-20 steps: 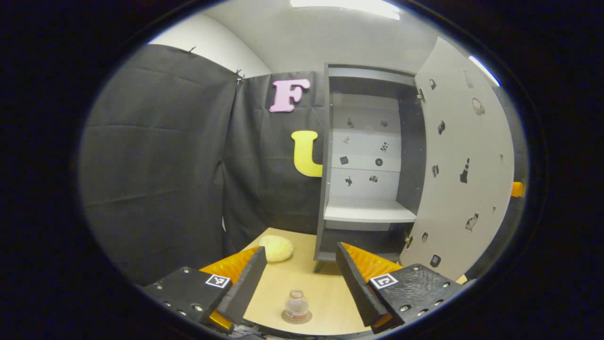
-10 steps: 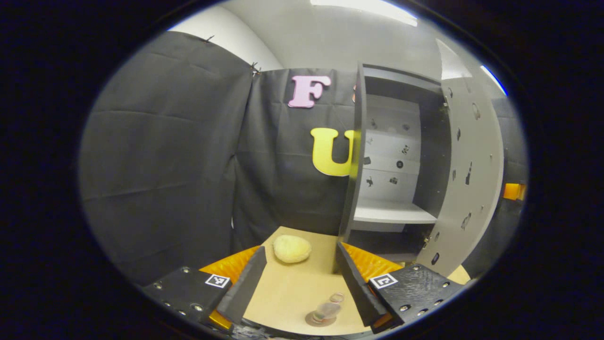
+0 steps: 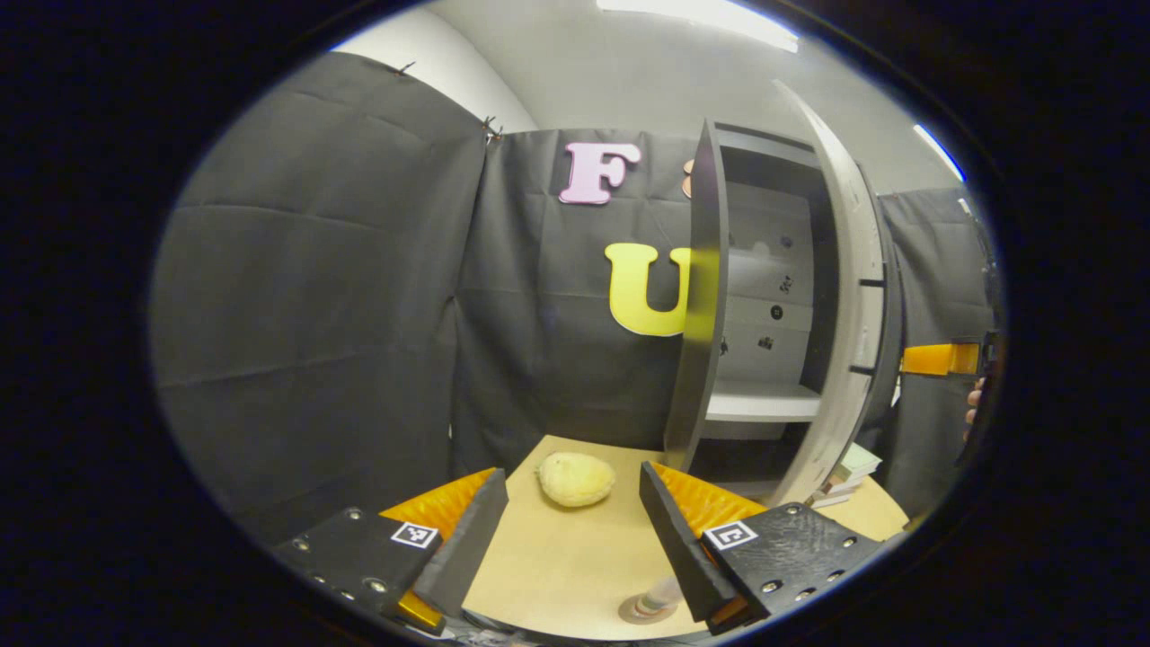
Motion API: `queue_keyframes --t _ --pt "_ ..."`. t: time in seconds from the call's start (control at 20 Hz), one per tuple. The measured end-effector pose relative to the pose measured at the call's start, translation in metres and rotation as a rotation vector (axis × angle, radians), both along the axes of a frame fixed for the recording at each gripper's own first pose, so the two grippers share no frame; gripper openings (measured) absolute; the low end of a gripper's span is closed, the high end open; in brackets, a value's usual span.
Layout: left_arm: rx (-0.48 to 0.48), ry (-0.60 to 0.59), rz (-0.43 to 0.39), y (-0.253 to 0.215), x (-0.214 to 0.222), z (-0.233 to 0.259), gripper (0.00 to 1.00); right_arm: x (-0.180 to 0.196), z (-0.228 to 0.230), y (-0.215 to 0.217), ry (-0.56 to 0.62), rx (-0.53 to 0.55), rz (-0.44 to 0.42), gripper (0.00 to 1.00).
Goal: Open the cabinet door with the right hand, grasp the bottle in the cabinet with the left hand and place it on the coaster, then close the cabinet door with the right hand.
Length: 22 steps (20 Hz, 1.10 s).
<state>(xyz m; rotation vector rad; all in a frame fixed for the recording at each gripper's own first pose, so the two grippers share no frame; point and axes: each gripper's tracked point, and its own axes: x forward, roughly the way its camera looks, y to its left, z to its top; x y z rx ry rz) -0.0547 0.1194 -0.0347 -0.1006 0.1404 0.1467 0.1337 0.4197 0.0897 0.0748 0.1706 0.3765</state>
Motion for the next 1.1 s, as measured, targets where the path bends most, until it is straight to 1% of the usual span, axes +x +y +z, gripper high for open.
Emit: queue_keyframes --t 0.05,0.2,0.25,0.3,0.4,0.55,0.65,0.8,0.9,1.05,1.1 --pt "-0.021 0.002 -0.022 -0.002 0.002 0.0 0.91 -0.001 0.002 -0.007 -0.009 -0.003 -0.02 0.98" --pt "-0.049 0.011 -0.086 -0.012 0.015 -0.004 0.89 -0.008 -0.002 -0.035 -0.026 -0.034 -0.091 0.98" --pt "-0.045 0.008 -0.106 -0.02 0.025 -0.004 0.91 -0.01 -0.002 -0.047 -0.036 -0.04 -0.117 0.98" --pt "-0.037 0.009 -0.124 -0.029 0.034 -0.003 0.89 -0.012 -0.002 -0.058 -0.044 -0.042 -0.144 0.98" --pt "-0.015 0.001 -0.166 -0.048 0.045 0.003 0.89 -0.013 -0.005 -0.081 -0.045 -0.036 -0.182 0.98" --pt "0.033 -0.052 -0.205 -0.085 0.057 0.028 0.89 -0.009 -0.009 -0.123 -0.055 -0.022 -0.229 0.98" --pt "0.066 -0.095 -0.204 -0.107 0.06 0.044 0.89 -0.003 -0.012 -0.149 -0.049 -0.013 -0.236 0.97" --pt "0.082 -0.091 -0.179 -0.147 0.058 0.049 0.88 0.006 -0.012 -0.185 -0.047 0.02 -0.229 0.97" --pt "0.058 -0.088 -0.161 -0.169 0.057 0.051 0.89 0.015 -0.013 -0.206 -0.055 0.018 -0.206 0.97" --pt "0.043 -0.089 -0.107 -0.195 0.055 0.05 0.91 0.033 -0.011 -0.227 -0.076 -0.011 -0.146 0.97" --pt "0.046 -0.097 -0.087 -0.201 0.053 0.051 0.88 0.041 -0.012 -0.232 -0.074 -0.013 -0.128 0.97"
